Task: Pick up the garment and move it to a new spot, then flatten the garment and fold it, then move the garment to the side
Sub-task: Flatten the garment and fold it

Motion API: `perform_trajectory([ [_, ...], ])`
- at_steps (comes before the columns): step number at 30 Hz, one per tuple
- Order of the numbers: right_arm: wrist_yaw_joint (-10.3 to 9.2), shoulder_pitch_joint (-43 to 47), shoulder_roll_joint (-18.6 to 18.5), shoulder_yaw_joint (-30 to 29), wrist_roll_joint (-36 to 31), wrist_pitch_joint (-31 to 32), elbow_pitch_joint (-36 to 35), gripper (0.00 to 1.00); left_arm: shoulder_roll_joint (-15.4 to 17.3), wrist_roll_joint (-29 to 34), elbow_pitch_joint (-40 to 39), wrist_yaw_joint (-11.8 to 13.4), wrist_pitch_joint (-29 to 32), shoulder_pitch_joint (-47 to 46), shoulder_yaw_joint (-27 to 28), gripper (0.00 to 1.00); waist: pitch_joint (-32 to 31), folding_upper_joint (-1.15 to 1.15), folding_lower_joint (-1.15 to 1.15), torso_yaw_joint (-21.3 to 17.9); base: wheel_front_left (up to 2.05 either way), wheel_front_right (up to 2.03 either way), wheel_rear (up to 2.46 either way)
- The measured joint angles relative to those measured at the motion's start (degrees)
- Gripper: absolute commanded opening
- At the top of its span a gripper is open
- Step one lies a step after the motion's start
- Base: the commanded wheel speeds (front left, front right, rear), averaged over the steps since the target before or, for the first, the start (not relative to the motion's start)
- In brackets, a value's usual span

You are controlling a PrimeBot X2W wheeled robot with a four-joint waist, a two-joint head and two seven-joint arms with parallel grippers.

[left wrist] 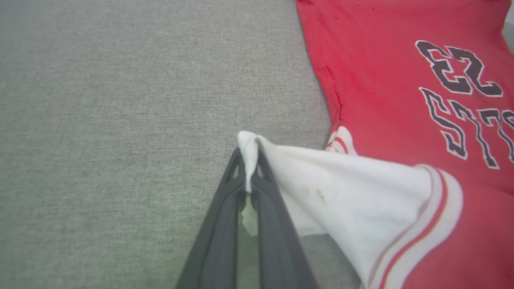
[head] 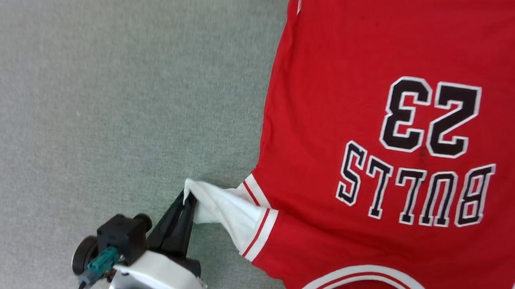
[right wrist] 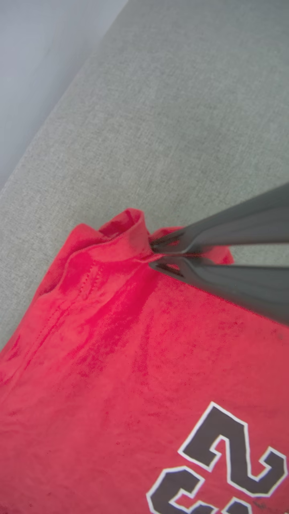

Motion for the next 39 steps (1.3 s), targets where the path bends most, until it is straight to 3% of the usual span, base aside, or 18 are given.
perform_trajectory([
  [9,0.0,13.98,-9.72,6.79,7.58,-3.82,-10.59,0.0,1.77,-2.47,-0.03,1.43,-0.11,6.31,0.56,0.0,-9.61,0.0,-0.01,-3.35,0.0,0.0,0.0],
  [17,0.0,36.21,-19.38,9.14,15.1,-9.47,-18.33,0.0,3.53,-3.82,-0.63,2.26,-0.24,10.88,0.8,0.0,-16.36,0.0,-0.02,-7.09,0.0,0.0,0.0],
  [23,0.0,53.62,-20.36,8.87,19.45,-16.19,-16.84,0.0,4.36,-3.89,-1.42,2.68,-0.26,11.82,1.24,0.0,-18.41,0.0,-0.02,-9.36,0.0,0.0,0.0],
  [28,-0.01,60.94,-18.37,7.61,20.74,-19.85,-16.28,0.0,4.7,-3.86,-1.4,2.68,-0.26,11.88,1.26,0.0,-18.03,0.0,-0.02,-9.76,0.0,0.0,0.0],
  [29,-0.01,61.29,-18.09,7.04,20.8,-20.25,-16.29,0.39,4.71,-3.86,-1.38,2.68,-0.25,11.89,1.3,0.0,-17.92,0.0,-0.02,-9.86,0.0,0.0,0.0],
  [30,-0.01,61.57,-17.82,6.33,20.8,-20.69,-16.4,0.91,4.74,-3.86,-1.37,2.68,-0.26,11.88,1.32,0.0,-17.81,0.0,-0.02,-9.94,0.0,0.0,0.0],
  [31,-0.01,61.84,-17.62,5.5,20.78,-21.13,-16.55,1.0,4.74,-3.85,-1.33,2.67,-0.25,11.87,1.31,0.0,-17.73,0.0,-0.02,-9.99,0.0,0.0,0.0],
  [39,0.0,54.09,-19.25,-3.46,17.79,-22.68,-23.72,1.0,4.23,-3.3,-1.08,2.2,-0.24,10.96,0.99,0.0,-17.38,0.0,-0.01,-9.68,0.0,0.0,0.0],
])
